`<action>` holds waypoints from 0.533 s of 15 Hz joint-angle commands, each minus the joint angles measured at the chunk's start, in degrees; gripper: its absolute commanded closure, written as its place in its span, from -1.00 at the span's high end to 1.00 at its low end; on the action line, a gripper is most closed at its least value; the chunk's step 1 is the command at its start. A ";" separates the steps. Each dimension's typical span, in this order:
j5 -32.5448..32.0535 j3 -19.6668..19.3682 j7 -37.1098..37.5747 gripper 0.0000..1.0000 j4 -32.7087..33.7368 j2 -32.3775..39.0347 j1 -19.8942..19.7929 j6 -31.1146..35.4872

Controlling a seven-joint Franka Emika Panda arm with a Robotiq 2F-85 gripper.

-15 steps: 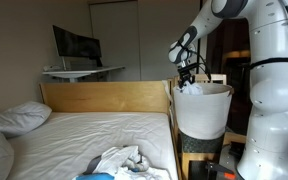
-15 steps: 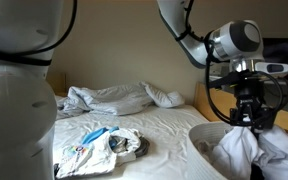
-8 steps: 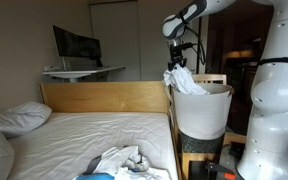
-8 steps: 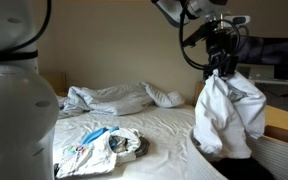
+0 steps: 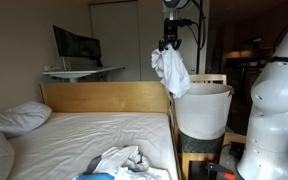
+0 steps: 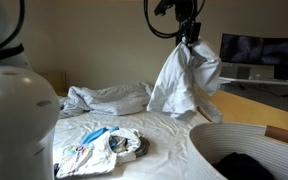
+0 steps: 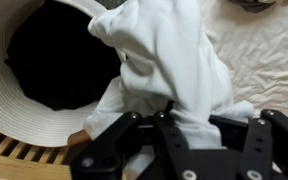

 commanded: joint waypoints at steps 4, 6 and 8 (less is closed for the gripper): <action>-2.78 1.75 4.12 -0.87 -5.60 -5.83 -2.09 4.59; -5.63 -0.56 2.55 -0.84 -8.32 -5.03 -4.26 9.12; -13.37 -2.04 1.29 -0.81 -11.50 -2.70 -7.50 10.80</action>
